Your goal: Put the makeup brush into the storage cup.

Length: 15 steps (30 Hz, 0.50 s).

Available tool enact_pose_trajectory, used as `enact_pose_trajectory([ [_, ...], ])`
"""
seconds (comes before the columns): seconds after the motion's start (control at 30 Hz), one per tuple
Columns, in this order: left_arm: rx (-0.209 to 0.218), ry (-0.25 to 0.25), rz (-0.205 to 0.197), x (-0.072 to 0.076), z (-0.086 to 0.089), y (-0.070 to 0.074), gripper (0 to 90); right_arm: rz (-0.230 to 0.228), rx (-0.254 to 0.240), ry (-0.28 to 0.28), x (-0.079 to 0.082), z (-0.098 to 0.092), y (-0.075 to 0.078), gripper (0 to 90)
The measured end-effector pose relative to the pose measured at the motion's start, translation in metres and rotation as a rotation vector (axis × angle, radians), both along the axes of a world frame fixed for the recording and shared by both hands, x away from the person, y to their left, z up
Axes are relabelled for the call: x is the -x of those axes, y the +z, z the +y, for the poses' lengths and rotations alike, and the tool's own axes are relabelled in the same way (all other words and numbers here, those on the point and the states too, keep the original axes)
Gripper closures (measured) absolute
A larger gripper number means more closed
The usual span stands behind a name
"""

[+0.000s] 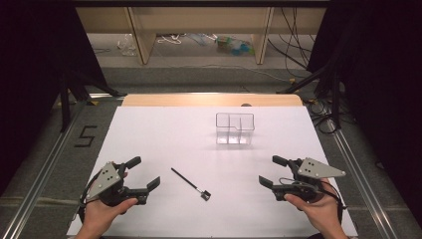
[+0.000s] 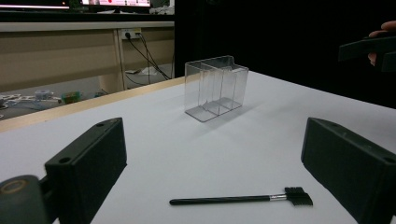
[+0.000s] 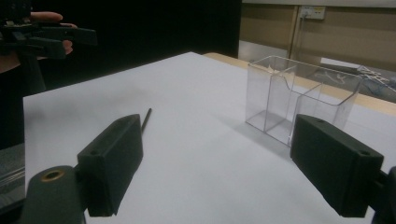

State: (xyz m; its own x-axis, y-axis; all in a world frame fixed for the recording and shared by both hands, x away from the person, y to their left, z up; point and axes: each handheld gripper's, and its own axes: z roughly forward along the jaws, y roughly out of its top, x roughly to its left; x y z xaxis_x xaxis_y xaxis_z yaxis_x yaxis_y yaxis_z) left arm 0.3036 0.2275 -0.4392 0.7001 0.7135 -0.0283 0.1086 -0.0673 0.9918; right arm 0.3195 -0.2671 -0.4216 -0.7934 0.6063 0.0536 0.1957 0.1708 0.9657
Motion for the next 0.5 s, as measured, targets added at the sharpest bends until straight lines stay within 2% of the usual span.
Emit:
enact_pose_trajectory([
  [0.03, 0.000, 0.000, 0.000, 0.0000, 0.0000, 0.0000, 6.6, 0.020, -0.013, 0.007, 0.0014, 0.0022, -0.0006, 18.2],
  [0.1, -0.005, -0.001, -0.006, -0.0004, 0.0002, 0.0005, 6.6, 0.016, -0.007, 0.005, 0.0014, 0.0022, -0.0007, 18.2],
  [0.13, -0.012, -0.003, -0.012, -0.0006, 0.0003, 0.0010, 6.7, -0.001, -0.002, 0.002, 0.0009, 0.0020, -0.0005, 18.2],
  [0.2, -0.012, -0.005, -0.011, -0.0002, -0.0005, 0.0015, 6.9, 0.012, 0.017, 0.001, 0.0019, 0.0010, 0.0006, 18.0],
  [0.27, -0.015, -0.008, -0.012, -0.0003, -0.0016, 0.0024, 7.2, 0.004, 0.011, 0.009, 0.0012, 0.0018, -0.0001, 18.0],
  [0.3, -0.023, -0.010, -0.014, -0.0006, -0.0021, 0.0031, 7.7, 0.025, 0.013, 0.012, 0.0023, 0.0024, 0.0001, 18.0],
  [0.37, -0.020, -0.021, 0.005, -0.0010, -0.0041, 0.0040, 8.2, 0.028, 0.011, 0.013, 0.0025, 0.0031, 0.0000, 17.9],
  [0.4, -0.029, -0.036, 0.001, -0.0027, -0.0040, 0.0051, 8.5, 0.028, 0.007, 0.014, 0.0024, 0.0037, -0.0004, 17.9],
  [0.43, -0.018, -0.037, 0.014, -0.0030, -0.0057, 0.0055, 8.5, 0.025, 0.015, 0.002, 0.0024, 0.0038, -0.0006, 17.9],
  [0.47, -0.024, -0.044, 0.009, -0.0046, -0.0064, 0.0064, 8.5, 0.011, 0.015, -0.003, 0.0016, 0.0037, -0.0009, 17.9],
  [0.5, -0.025, -0.050, 0.011, -0.0061, -0.0077, 0.0073, 8.8, 0.024, 0.001, 0.011, 0.0010, 0.0042, -0.0014, 17.9],
])
